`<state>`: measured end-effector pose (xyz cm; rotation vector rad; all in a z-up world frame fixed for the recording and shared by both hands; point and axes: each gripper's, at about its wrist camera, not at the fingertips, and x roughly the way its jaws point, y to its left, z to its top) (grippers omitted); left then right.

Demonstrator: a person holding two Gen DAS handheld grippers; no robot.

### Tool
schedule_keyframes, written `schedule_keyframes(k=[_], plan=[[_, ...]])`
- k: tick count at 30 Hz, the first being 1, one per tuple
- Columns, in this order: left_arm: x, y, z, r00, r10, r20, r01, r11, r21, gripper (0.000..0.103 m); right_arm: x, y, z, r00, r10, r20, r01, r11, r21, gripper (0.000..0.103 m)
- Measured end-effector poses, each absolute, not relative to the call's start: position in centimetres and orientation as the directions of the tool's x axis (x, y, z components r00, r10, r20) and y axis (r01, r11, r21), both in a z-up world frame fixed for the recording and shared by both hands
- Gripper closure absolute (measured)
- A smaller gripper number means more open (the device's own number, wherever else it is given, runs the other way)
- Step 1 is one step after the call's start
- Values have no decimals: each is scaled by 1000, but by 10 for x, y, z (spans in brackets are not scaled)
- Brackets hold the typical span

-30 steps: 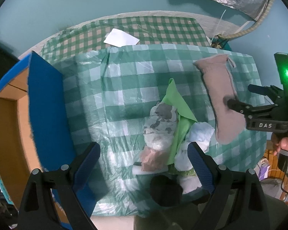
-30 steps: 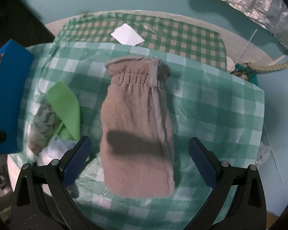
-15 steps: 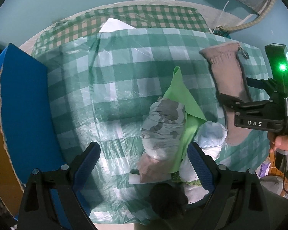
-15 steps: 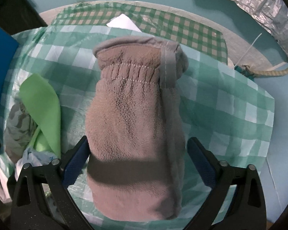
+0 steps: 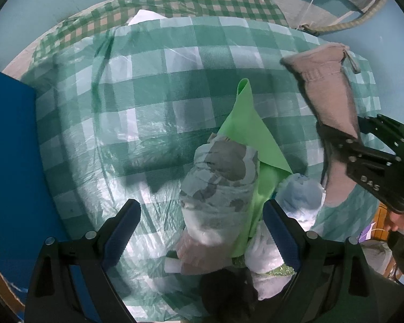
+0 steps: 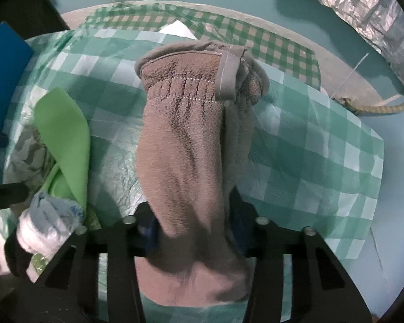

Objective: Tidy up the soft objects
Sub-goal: 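Grasp the fleece mitten with the right tool while the left tool grasps the grey sock, then lift the mitten and sock and carry both toward the cardboard box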

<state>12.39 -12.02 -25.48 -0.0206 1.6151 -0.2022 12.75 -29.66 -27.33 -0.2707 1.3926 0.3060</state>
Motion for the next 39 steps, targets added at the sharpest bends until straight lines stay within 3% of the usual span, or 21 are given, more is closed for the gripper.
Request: schedule_keyframes(k=[2,4,7,15,39], plan=[[127,-121,-258,-57,-140,-988,114,983,-146,14,129,-301,-271,143,76,-987,-351,936,22,68],[130,-122,-260,-59,-154,-986,113,981,-160,38,129,-305,-269,131,95,-987,-332,942,47,69],[133,-124,-264,-82,-164,-983,119,978,-173,51,125,-307,-265,122,120,-985,-310,948,77,69],[135,-125,-262,-66,-209,-976,127,968,-216,57,115,-309,-259,123,152,-981,-286,952,112,70],[92,-81,-181,97,-231,-968,75,972,-224,57,93,-298,-202,154,188,-970,-348,929,125,71]])
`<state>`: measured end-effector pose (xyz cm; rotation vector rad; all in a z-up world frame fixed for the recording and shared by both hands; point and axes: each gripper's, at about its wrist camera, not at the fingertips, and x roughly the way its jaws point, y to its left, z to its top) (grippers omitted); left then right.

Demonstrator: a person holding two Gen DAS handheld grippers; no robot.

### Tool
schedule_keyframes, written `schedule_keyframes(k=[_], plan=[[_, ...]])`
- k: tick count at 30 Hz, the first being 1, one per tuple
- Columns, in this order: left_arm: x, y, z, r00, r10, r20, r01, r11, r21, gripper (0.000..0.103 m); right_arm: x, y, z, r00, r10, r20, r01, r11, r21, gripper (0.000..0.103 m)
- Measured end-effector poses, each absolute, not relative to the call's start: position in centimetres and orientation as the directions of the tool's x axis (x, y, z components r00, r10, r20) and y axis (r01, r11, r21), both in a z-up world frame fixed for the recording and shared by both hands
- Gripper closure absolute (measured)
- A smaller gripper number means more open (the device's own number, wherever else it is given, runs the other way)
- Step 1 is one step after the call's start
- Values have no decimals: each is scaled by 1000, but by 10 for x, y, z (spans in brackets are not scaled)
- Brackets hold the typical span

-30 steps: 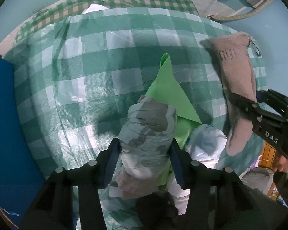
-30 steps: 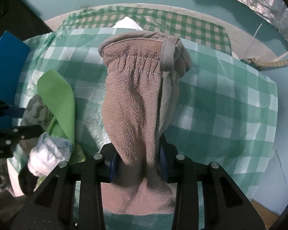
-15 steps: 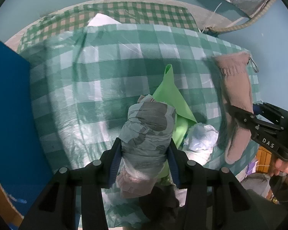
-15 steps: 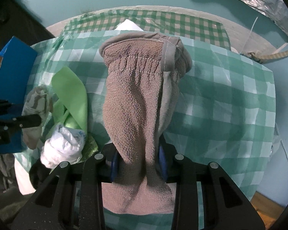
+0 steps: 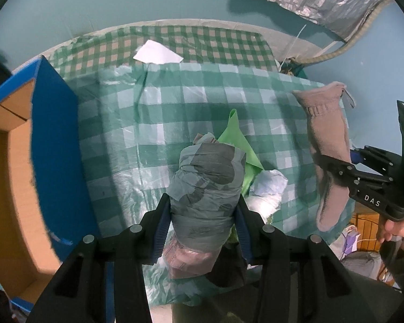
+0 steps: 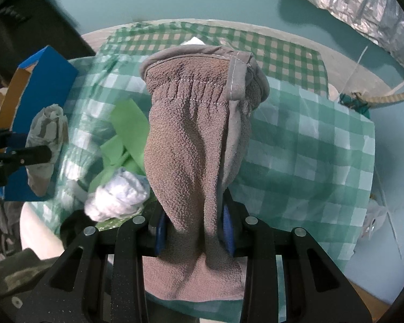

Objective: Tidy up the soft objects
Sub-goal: 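Lift the mitten and sock and carry both toward the cardboard box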

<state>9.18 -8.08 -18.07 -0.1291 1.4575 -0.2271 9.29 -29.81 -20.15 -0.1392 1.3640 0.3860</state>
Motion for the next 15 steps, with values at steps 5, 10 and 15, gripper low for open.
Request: schedule_keyframes(k=[5,10,15], plan=[[83,-79,-162,128,-227,-965,87,972,-217,57,90,-291,-185,158,201,-967,-372,919,131,71],[77,-75,-148,145,-214,-966,91,975,-203,58,87,-280,-167,167,218,-962,-400,907,136,71],[71,-71,-138,164,-211,-964,92,976,-199,57,87,-271,-152,173,232,-957,-428,893,139,71]])
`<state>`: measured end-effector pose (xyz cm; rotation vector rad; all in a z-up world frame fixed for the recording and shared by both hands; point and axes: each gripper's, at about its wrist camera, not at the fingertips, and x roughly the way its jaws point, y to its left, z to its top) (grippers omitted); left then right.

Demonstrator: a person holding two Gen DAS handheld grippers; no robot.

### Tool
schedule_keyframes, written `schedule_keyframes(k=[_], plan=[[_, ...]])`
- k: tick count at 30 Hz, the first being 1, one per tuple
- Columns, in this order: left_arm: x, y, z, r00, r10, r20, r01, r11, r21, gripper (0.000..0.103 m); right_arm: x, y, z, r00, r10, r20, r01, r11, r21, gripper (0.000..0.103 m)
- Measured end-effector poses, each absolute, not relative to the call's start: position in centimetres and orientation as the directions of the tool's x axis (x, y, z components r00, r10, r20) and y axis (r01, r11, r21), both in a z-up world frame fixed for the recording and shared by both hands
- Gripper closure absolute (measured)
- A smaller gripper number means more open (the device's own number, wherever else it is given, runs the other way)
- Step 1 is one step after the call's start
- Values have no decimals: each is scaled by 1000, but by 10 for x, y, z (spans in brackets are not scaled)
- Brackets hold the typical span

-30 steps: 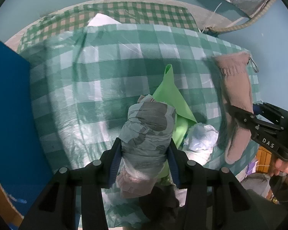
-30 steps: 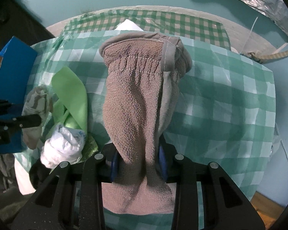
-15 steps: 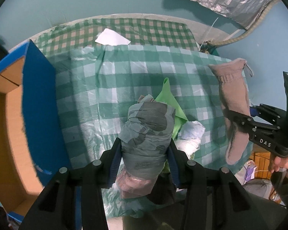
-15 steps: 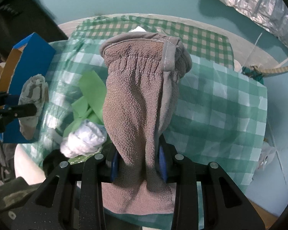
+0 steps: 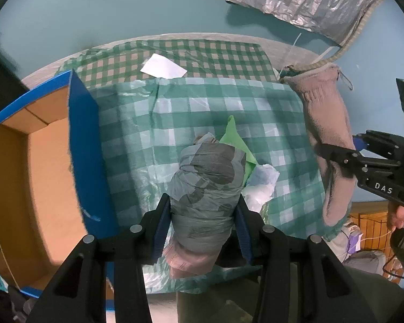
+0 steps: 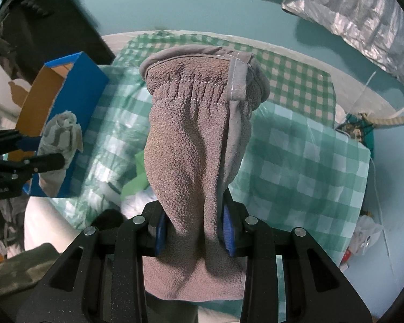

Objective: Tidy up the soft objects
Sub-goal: 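Lift the mitten and sock and carry both toward the cardboard box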

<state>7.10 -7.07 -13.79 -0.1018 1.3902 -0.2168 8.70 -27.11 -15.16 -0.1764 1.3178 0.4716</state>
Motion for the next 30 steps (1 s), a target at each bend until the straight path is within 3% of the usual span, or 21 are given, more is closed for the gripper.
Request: schedule_keyframes(k=[30], plan=[[48,-5,-75,305,-192,-933,-37,976,-213,58,91,-164,-85,171,330,-929,-630,761,154,71]])
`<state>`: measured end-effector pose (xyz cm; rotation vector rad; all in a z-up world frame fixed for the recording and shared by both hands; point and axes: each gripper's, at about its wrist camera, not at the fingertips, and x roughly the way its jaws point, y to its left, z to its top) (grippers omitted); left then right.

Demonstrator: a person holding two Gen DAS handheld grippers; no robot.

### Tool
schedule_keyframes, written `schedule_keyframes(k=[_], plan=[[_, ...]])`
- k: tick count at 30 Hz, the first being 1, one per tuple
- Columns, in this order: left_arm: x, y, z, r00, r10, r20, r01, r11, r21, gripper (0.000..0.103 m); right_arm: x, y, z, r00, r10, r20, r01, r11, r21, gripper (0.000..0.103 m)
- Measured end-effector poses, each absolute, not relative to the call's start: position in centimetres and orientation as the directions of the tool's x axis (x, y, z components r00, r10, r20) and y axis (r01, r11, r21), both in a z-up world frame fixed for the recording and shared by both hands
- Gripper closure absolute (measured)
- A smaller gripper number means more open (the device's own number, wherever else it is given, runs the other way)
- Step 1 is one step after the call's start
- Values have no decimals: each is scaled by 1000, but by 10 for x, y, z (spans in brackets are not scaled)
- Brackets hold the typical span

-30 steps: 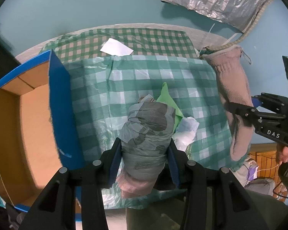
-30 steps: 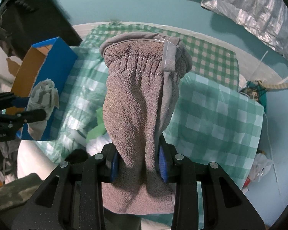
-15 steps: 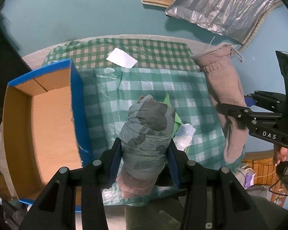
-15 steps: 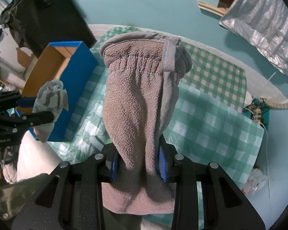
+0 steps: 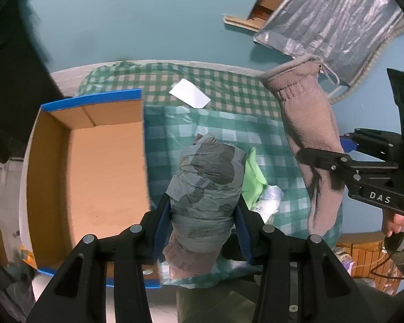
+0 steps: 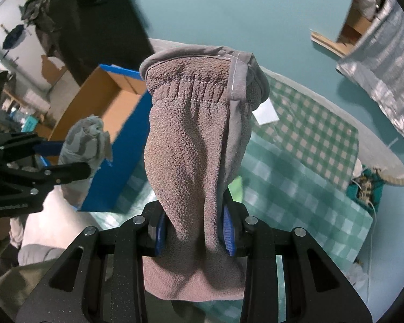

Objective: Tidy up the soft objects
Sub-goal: 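Lift the mitten and sock and carry both toward the cardboard box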

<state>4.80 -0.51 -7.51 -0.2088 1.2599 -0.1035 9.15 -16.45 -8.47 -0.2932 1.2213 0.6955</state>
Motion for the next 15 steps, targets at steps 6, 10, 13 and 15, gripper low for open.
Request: schedule_keyframes(k=[6,10,13,15], plan=[[40,18,-72,320,-172,-932,-93,973,-211,57,91,-134,-81,154,350,-924,-672,723,162,71],[33,34,-71,332,-156,-930,-132,969,-209,57,90,-116,-80,145,361,-921,-699,697,163,71],[27,47,-70,341,-143,-929,-165,964,-208,58,89,-100,-80,134,366,-921,-719,676,164,71],[24,55,-70,346,-134,-929,-184,961,-207,58,89,-89,-81,124,370,-921,-732,661,167,71]])
